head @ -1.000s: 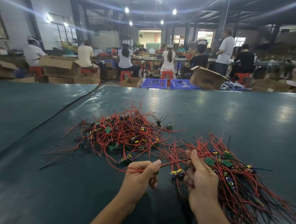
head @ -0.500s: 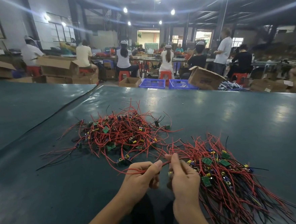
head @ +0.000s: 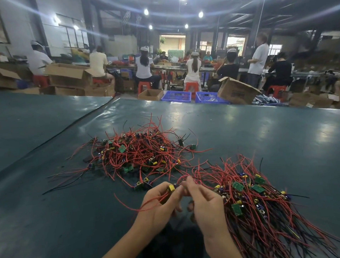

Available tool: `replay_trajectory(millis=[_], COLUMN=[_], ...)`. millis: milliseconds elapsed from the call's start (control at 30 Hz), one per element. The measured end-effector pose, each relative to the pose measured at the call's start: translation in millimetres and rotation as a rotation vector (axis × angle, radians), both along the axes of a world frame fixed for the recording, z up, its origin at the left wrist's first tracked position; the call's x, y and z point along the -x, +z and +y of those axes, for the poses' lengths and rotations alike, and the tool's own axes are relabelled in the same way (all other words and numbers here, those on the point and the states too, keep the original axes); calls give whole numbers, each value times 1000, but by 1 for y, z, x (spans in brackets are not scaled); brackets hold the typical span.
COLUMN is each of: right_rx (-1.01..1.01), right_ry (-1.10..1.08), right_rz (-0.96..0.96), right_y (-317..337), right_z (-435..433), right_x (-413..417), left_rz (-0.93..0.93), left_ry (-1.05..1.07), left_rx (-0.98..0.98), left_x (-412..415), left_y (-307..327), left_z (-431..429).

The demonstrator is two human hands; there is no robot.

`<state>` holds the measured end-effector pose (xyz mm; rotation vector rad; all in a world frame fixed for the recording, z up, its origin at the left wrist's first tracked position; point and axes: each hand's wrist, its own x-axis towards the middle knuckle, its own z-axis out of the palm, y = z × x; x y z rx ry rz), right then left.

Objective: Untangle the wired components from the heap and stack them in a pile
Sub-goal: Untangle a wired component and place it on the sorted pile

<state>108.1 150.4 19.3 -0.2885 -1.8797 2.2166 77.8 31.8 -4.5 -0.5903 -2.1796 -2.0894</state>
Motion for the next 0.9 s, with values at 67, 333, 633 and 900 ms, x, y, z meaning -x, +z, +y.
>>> replay_trajectory(millis=[67,333,633,900], right_rx=[-65,35,273,-871], right_ry=[41,-280,-169,-262], right_rz=[7,55,-6,-138], right_y=[-1,2,5,-6], right_z=[-3,12,33,40], right_x=[-1,1,3,-3], left_rz=[57,361,598,189], left_ry=[-46,-108,434,490], left_rx=[56,415,689,1019], left_x=[-1,-3,19,35], left_y=[-5,-11,-3,-16], left_z=[1,-6,-33,-53])
